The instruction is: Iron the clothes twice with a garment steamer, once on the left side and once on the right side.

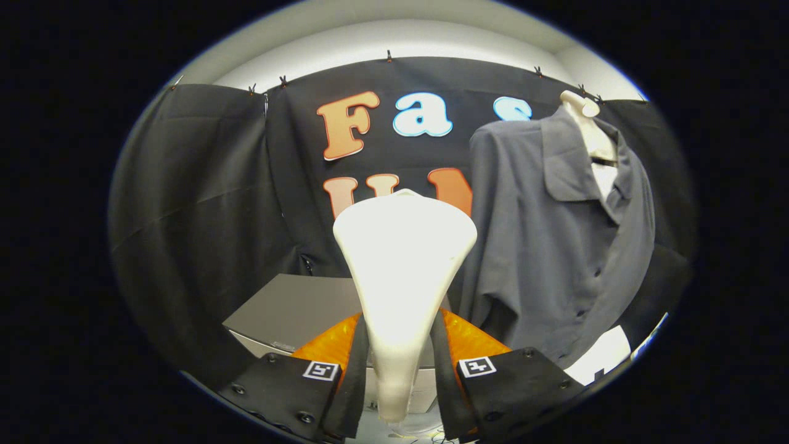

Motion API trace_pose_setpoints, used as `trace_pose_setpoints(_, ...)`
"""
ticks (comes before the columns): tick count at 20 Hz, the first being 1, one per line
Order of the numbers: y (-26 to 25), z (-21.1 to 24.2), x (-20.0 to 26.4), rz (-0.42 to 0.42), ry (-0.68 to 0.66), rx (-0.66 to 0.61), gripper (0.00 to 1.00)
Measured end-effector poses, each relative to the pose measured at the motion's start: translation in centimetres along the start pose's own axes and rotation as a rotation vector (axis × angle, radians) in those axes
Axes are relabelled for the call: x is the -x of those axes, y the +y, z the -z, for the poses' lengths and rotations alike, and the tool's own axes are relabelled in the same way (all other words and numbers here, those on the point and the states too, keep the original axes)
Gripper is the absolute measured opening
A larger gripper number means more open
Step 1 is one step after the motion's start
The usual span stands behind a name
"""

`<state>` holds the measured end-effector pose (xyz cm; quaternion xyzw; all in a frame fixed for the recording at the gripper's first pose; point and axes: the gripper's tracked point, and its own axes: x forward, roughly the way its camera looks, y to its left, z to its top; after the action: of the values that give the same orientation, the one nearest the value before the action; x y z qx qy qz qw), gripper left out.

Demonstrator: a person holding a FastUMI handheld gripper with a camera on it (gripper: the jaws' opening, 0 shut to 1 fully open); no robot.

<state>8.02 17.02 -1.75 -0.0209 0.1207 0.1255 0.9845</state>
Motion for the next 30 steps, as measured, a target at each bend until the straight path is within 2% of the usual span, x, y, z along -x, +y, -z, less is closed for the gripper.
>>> trace_pose_setpoints(6,-7.0,-2.3,5.6,0.086,-0.075,-0.022,0.57)
trace_pose_setpoints(13,-14.6,-4.0,8.1,0.172,-0.115,-0.021,0.57)
trace_pose_setpoints(20,-19.2,-4.6,5.9,0.163,-0.105,-0.019,0.57)
trace_pose_setpoints(30,-23.0,-5.6,-0.7,0.117,-0.083,-0.016,0.57)
